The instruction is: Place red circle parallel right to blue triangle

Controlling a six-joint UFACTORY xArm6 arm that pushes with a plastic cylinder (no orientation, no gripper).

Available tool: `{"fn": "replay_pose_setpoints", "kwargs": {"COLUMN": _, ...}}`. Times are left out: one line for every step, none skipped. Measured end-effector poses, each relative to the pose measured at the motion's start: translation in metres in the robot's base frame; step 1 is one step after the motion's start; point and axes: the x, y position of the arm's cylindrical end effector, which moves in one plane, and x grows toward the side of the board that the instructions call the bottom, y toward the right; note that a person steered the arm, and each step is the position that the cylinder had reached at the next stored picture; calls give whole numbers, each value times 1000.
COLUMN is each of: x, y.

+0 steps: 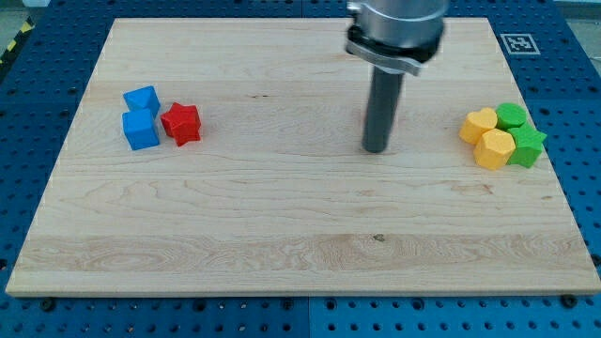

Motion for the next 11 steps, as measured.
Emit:
{"fn": "replay_pose_setpoints", "kwargs": {"x": 13, "y": 79}}
{"fn": "replay_pose_setpoints", "kwargs": {"x": -16, "y": 97}}
{"fn": "replay_pose_setpoints", "kwargs": {"x": -55, "y": 95}}
{"fn": "replay_pose_setpoints", "kwargs": {"x": -54, "y": 73}}
{"fn": "replay_pose_setpoints", "kwargs": {"x": -44, "y": 36}}
{"fn": "replay_pose_setpoints", "kwargs": {"x": -53, "y": 17}}
{"fn": "replay_pose_setpoints", "kwargs": {"x": -78, "y": 1}}
{"fn": "replay_pose_setpoints", "kwargs": {"x": -75, "y": -38}}
{"fn": "replay_pose_setpoints", "kwargs": {"x": -73, "y": -77}}
{"fn": "replay_pose_setpoints", "kwargs": {"x": -65, "y": -114}}
{"fn": "replay_pose_setpoints", "kwargs": {"x": -65, "y": -149}}
